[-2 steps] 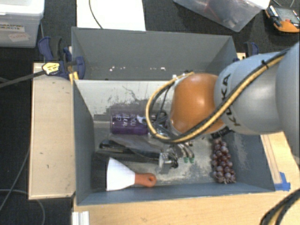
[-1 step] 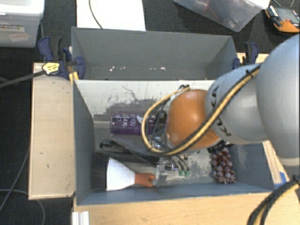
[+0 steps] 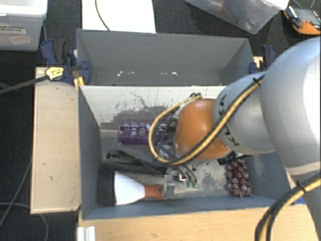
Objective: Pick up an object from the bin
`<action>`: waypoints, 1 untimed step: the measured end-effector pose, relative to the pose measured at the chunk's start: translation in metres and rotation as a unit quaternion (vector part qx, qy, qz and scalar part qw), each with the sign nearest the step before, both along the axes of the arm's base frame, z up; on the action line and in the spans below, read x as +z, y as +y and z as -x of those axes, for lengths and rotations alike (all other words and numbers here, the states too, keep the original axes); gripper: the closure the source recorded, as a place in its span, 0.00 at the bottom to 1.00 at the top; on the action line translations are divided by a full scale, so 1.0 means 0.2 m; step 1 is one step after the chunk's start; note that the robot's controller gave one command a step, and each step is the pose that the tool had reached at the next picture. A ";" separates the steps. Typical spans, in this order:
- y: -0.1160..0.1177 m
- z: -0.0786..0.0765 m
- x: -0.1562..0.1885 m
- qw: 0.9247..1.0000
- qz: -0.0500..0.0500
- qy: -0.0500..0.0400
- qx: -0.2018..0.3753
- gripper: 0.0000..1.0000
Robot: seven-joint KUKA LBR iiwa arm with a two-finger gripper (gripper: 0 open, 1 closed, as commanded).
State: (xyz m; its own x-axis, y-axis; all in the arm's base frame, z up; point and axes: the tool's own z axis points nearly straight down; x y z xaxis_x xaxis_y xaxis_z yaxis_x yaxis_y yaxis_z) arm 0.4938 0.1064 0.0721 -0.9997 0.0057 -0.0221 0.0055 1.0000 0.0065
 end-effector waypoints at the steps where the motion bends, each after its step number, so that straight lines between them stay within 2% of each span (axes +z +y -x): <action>1: 0.02 0.01 0.01 0.998 0.001 0.006 -0.064 1.00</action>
Offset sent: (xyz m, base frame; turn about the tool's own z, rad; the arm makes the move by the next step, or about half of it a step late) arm 0.0000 0.0000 0.0000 0.0000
